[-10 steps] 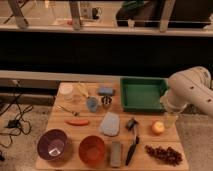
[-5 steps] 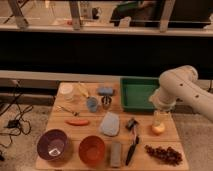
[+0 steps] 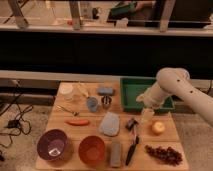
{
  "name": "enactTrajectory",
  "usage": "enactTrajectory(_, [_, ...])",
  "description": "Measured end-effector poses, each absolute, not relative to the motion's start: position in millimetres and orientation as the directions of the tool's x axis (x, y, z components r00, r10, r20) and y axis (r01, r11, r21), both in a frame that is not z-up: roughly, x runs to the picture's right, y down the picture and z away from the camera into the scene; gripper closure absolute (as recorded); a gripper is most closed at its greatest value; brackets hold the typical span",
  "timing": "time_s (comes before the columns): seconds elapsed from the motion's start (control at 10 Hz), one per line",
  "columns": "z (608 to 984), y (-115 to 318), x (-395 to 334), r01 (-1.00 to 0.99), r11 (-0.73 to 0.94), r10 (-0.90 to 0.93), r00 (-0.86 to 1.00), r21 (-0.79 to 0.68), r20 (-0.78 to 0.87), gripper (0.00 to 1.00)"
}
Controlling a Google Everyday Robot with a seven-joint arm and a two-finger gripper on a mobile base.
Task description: Wipe red bowl with towel
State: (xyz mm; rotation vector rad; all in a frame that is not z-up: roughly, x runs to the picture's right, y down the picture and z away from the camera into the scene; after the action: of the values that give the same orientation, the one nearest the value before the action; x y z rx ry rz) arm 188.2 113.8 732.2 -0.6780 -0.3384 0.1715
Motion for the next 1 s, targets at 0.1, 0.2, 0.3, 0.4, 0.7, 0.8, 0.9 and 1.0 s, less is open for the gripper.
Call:
enactTrajectory(0.1, [734,115,186,-0.047,0.763,0.276,0.925,-0.644,0.26,0.2])
enactTrajectory(0.2, [734,114,184,-0.045,0.765,0.275,0.925,-0.643,0.262,0.2])
enactTrajectory(0.3, [734,114,185,-0.046,0.765,0.275,0.925,-0.642,0.262,0.2])
enactTrajectory(0.4, [734,114,185,-0.047,0.765,0.276,0.925,-0.642,0.262,0.2])
enactTrajectory(0.7, [737,125,179,-0.03,0.746,0.272,0.926,-0.666,0.263,0.2])
enactTrajectory(0.8, [742,140,168,-0.008,0.726,0.261,0.928,-0.687,0.265,0.2])
enactTrajectory(0.9, [749,157,155,0.017,0.706,0.248,0.93,-0.708,0.27,0.2])
enactTrajectory(1.0, [755,167,144,0.035,0.695,0.242,0.929,-0.718,0.28,0.2])
